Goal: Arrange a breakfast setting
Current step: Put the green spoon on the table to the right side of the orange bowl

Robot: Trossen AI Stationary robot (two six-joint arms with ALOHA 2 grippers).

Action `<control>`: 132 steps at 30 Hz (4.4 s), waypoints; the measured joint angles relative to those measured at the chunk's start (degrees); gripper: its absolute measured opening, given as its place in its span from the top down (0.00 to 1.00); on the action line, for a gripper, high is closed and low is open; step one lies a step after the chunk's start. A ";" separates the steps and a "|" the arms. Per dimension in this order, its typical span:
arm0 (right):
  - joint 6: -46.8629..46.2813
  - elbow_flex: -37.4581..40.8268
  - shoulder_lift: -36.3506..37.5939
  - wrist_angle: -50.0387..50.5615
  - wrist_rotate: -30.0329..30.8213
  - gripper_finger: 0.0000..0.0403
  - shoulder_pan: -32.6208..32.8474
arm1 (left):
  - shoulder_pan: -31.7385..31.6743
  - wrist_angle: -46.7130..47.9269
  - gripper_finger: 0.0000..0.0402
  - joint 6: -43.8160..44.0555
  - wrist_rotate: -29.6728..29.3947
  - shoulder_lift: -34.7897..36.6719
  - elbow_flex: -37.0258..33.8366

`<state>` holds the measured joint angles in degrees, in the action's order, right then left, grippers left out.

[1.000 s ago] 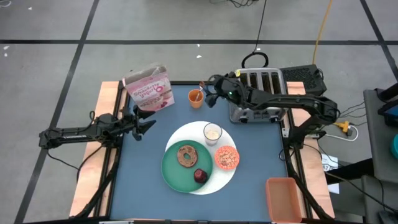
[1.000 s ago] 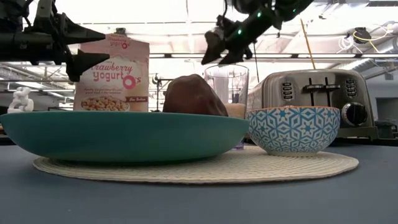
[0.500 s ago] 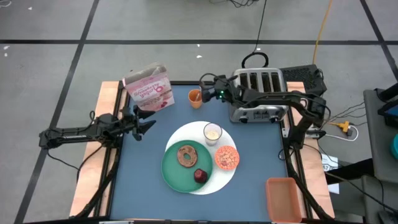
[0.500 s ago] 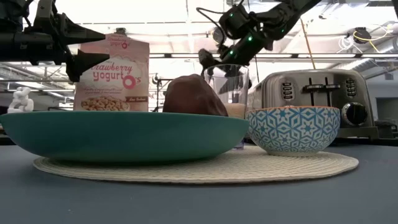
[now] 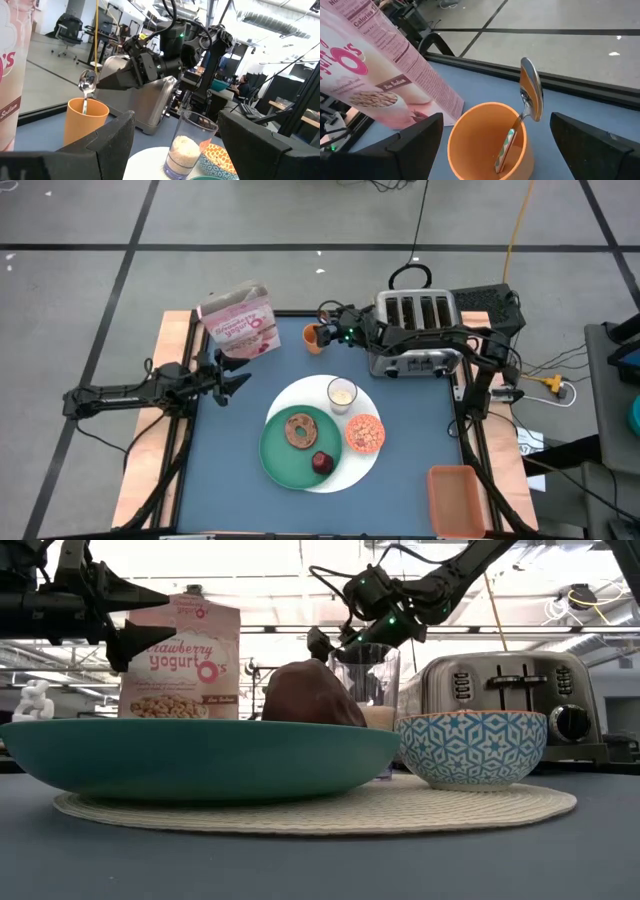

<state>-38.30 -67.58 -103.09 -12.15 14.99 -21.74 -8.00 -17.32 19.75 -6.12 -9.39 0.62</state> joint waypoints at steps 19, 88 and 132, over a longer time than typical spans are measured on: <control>-0.01 -0.01 -3.74 -1.22 -0.09 0.10 0.04 | 0.00 0.00 0.29 -0.04 0.01 0.01 0.00; -1.81 -0.01 -3.76 -3.44 1.37 0.55 -0.81 | 0.00 -0.07 0.29 -0.04 0.03 0.00 0.00; -1.37 0.03 -3.76 -4.24 1.14 0.55 0.16 | 0.00 -0.04 0.29 0.50 0.05 0.01 0.00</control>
<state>-39.67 -67.55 -106.85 -16.39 16.14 -21.58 -8.00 -17.37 20.25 -6.07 -9.38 0.62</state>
